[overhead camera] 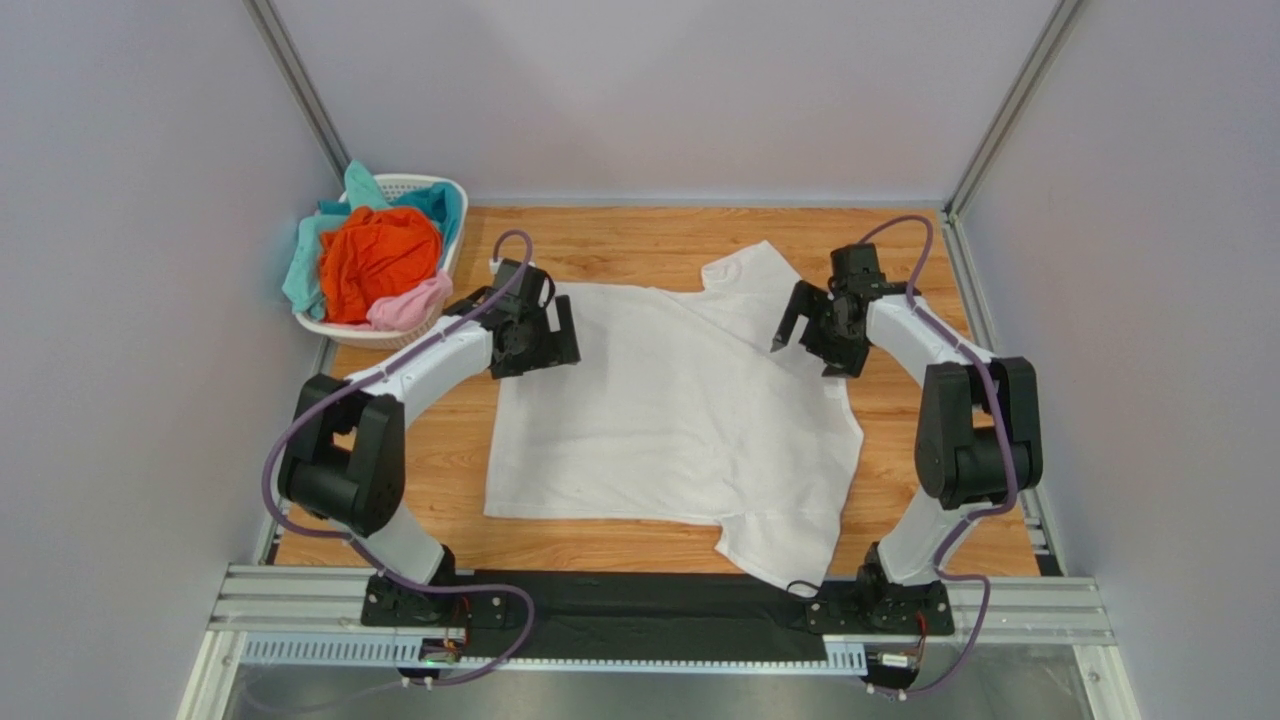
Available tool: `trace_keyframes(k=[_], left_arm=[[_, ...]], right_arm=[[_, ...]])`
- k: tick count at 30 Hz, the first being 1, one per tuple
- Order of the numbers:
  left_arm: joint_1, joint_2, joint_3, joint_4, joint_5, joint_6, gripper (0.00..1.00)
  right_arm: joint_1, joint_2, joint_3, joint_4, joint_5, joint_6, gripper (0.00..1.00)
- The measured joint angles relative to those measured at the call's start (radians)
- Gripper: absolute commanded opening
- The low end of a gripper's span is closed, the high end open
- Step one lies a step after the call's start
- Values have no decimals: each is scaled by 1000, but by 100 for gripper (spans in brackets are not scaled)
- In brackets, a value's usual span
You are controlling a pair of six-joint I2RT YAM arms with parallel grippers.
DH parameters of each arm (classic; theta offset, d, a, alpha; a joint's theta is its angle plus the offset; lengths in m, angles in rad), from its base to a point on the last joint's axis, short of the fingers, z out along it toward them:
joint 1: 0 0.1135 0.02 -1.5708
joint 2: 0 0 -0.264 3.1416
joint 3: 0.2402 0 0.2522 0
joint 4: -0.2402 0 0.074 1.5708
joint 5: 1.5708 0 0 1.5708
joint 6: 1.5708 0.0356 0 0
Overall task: Fold and stack the t-shirts
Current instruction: Flatten the tshirt out
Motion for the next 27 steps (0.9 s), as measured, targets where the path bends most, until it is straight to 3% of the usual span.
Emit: trace_keyframes(k=[9, 27], left_arm=[[31, 236, 130, -35, 28, 5, 100], [74, 596, 661, -278, 52, 14, 100]], right_arm=[[-3, 145, 59, -8, 53, -11, 100], [-60, 348, 348, -11, 41, 0, 100]])
